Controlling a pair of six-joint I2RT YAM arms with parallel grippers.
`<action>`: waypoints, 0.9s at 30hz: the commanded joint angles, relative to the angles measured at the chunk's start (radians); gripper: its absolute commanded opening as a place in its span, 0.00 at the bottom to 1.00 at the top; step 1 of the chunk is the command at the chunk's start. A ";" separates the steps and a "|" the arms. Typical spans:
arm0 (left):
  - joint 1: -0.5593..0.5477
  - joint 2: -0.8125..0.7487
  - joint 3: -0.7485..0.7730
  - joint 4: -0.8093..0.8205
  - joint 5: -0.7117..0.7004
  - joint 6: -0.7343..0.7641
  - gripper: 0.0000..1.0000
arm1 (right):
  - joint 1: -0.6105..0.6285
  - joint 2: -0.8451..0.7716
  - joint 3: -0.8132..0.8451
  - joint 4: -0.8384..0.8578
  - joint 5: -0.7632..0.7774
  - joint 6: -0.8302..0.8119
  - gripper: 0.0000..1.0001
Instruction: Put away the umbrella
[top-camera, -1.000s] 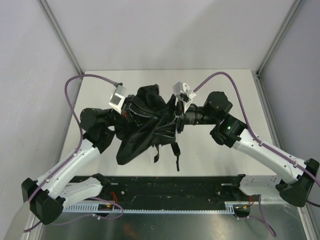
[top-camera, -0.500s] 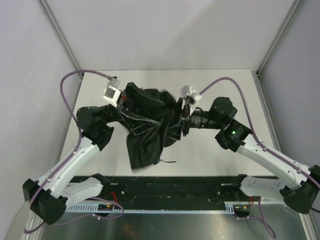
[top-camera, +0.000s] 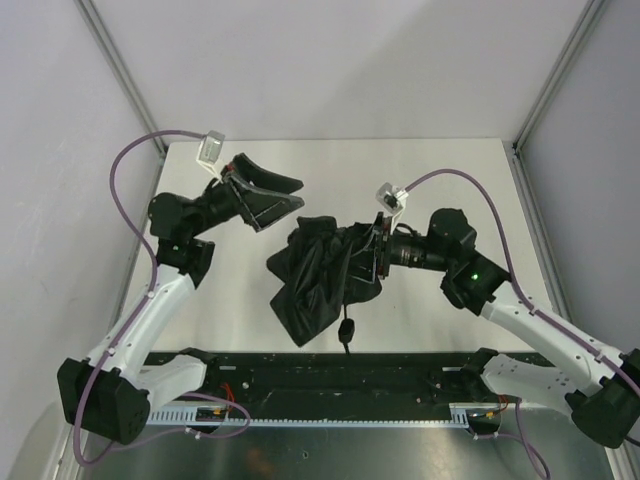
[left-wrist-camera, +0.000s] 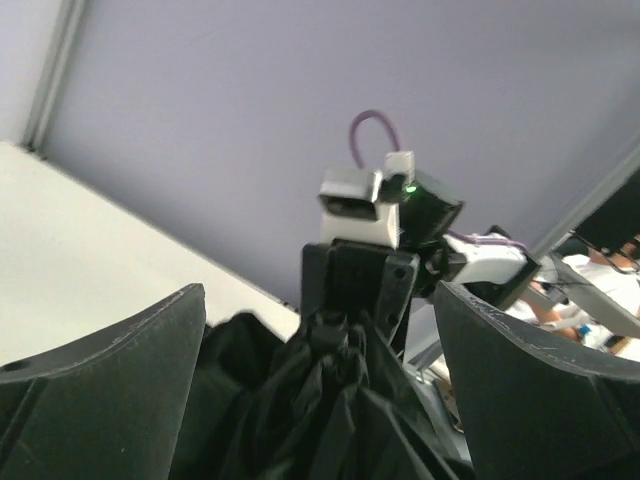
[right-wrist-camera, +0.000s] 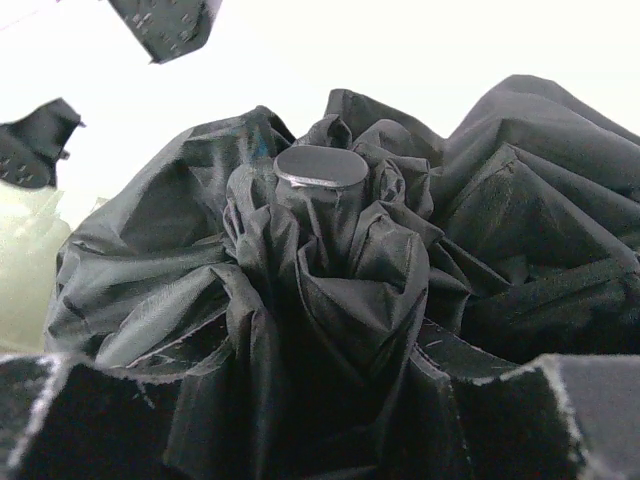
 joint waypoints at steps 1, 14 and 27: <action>-0.009 -0.040 0.025 -0.237 -0.084 0.145 0.99 | -0.037 -0.043 0.082 -0.044 0.238 0.022 0.00; -0.359 -0.210 0.009 -0.937 -0.737 0.437 0.99 | -0.028 0.111 0.301 -0.546 0.730 0.041 0.00; -0.470 0.025 -0.065 -0.958 -0.737 0.492 0.91 | 0.004 0.379 0.425 -0.829 0.728 -0.105 0.00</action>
